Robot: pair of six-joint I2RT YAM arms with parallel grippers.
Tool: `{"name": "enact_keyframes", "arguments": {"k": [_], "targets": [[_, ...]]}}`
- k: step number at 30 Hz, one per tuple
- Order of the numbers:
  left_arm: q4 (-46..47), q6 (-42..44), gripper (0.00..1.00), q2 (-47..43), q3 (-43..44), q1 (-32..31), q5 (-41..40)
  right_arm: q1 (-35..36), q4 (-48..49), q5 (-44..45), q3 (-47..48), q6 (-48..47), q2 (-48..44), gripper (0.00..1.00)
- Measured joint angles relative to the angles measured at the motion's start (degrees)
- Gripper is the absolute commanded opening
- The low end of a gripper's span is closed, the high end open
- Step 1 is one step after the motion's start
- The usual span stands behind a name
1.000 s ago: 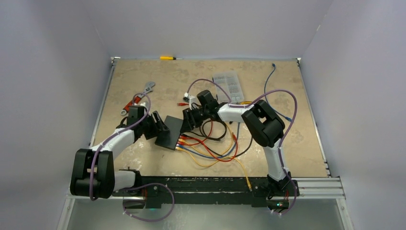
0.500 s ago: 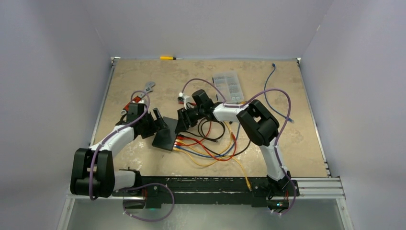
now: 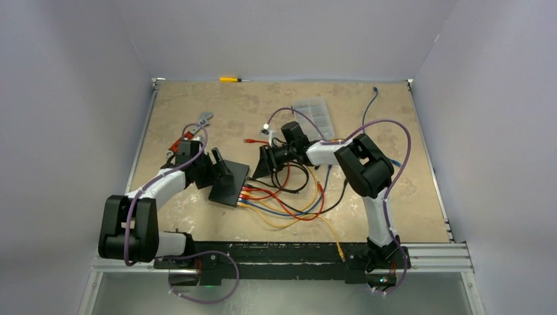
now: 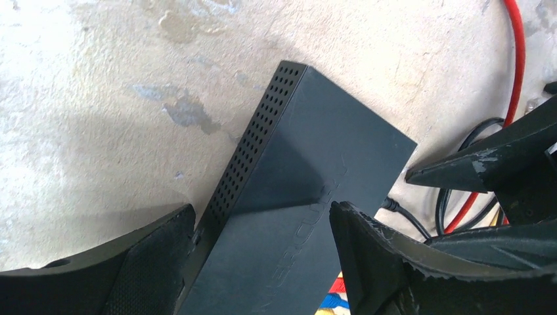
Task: Pull the plug from the switch port
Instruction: Move the switch port to the center of the board.
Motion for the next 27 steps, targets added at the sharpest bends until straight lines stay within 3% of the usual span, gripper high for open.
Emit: {"name": "enact_keyframes", "arguments": {"k": [7, 27], "targets": [[2.60, 0.35, 0.68, 2.16, 0.57, 0.00, 1.40, -0.87, 1.18, -1.31, -0.28, 1.18, 0.92, 0.52], [4.13, 0.81, 0.67, 2.93, 0.57, 0.00, 1.46, 0.50, 3.80, -4.33, 6.58, 5.22, 7.85, 0.40]]}}
